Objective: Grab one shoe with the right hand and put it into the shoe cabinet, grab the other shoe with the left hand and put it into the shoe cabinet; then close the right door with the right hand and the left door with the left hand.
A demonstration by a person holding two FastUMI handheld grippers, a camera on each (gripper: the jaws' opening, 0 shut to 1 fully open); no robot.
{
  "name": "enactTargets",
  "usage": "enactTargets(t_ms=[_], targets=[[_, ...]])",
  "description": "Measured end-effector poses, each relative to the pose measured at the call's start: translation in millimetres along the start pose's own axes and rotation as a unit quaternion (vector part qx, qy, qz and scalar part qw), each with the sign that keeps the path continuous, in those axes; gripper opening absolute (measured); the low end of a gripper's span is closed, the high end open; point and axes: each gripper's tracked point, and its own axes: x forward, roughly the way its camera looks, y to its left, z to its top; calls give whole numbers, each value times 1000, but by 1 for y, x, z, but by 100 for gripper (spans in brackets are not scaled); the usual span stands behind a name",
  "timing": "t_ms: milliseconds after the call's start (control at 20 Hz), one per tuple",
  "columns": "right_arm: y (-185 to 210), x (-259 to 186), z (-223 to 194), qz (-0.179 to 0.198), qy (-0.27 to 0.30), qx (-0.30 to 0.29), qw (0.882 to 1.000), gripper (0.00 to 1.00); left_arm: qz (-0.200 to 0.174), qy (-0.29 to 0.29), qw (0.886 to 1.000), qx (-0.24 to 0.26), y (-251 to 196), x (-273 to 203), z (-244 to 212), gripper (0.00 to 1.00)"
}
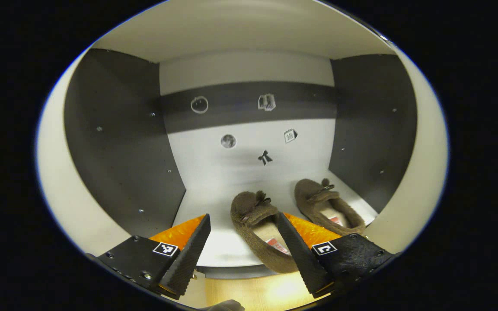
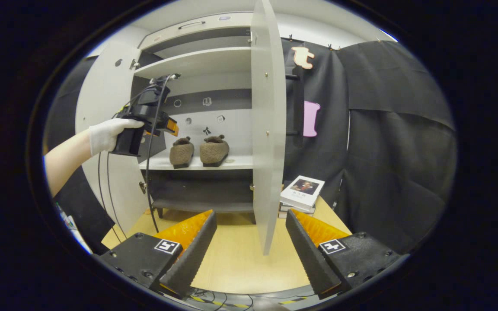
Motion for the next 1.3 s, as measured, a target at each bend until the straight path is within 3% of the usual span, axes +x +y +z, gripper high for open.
enactTargets(t_ms=[400,750,800,900,1100,1300], targets=[[2,-12,16,-2,-26,-5,1000,100,-6,-107,994,-15,-4,-128,-5,96],[8,-21,22,1,-44,-5,999,100,42,-142,988,-36,17,-220,-61,96],[10,-22,22,3,-45,-6,999,100,49,-140,988,-41,21,-231,-73,100],[14,-22,23,5,-47,-7,999,100,58,-141,987,-54,24,-254,-93,96],[24,-26,25,9,-53,-15,998,100,75,-169,983,-18,22,-295,-116,96],[28,-30,27,11,-57,-21,998,100,63,-172,983,-13,4,-316,-129,96]])
